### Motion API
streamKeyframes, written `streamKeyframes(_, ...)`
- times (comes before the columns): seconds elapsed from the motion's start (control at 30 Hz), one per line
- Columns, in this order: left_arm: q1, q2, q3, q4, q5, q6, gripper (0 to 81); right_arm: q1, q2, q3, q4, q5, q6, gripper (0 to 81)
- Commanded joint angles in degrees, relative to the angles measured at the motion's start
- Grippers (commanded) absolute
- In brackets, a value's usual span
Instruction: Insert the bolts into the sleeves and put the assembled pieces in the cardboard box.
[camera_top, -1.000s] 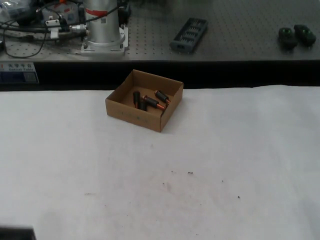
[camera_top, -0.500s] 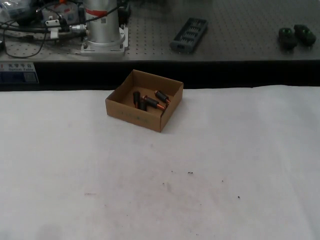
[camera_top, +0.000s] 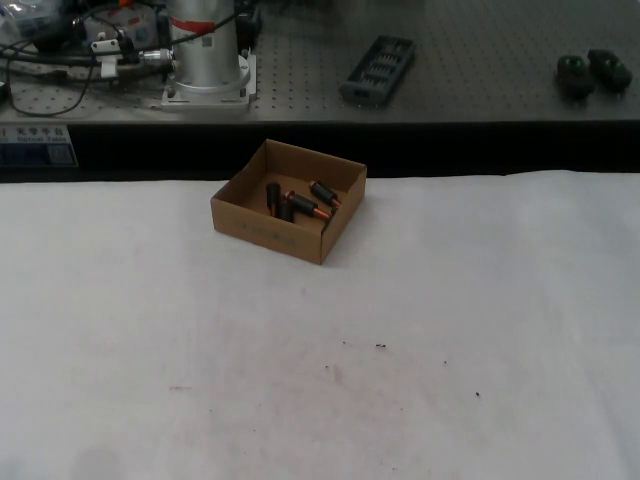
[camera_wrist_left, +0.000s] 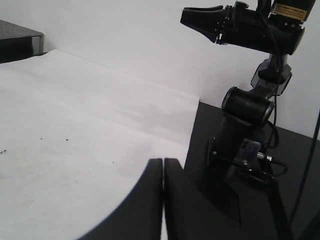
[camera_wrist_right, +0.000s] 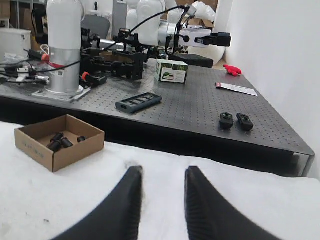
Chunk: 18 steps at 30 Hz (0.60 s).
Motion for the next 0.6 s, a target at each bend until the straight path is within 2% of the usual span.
streamKeyframes(0.0,0.13,0.15,-0.58,0.10,0.72,-0.32,0.6,-0.26,0.29,-0.62,4.64,-0.01,-0.34,22.9)
streamKeyframes(0.27,-0.14,-0.85,-0.58,-0.17,0.72,-0.32,0.6,-0.55,0.29,-0.49,11.62,-0.01,-0.34,22.9)
streamKeyframes(0.43,-1.92,-6.80,-0.58,-0.17,0.72,-0.32,0.6,-7.39,0.29,1.82,11.56,-0.01,-0.34,22.9)
streamKeyframes(0.57,-4.36,-12.65,-0.48,-0.17,0.72,-0.32,0.6,-15.42,0.29,4.90,11.56,-0.01,-0.34,22.9)
